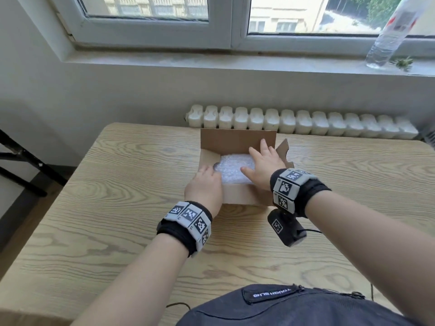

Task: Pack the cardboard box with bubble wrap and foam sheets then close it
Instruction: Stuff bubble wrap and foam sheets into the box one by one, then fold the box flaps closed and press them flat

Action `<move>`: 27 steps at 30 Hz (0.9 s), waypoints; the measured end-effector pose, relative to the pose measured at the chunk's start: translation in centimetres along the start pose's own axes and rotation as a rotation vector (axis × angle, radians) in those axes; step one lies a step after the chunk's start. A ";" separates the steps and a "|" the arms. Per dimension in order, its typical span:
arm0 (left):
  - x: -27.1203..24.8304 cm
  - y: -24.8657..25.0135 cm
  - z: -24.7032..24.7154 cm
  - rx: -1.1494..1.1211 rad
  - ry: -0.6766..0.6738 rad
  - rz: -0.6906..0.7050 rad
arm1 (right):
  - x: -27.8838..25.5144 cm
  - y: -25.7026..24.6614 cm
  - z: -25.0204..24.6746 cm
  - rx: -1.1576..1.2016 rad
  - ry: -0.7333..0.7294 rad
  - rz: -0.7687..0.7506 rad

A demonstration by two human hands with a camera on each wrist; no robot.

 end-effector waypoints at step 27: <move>-0.6 0.4 0.0 0.212 -0.211 0.134 | -3.5 -0.8 2.4 -0.236 -0.109 -0.107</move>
Point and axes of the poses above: each hand's wrist, its own x-axis towards the middle knuckle, its own z-axis out of the palm, y = z × x, the point moved 10 cm from there along x, towards the middle knuckle, and after that the axes turned 14 degrees about -y, right-handed, at the moved point
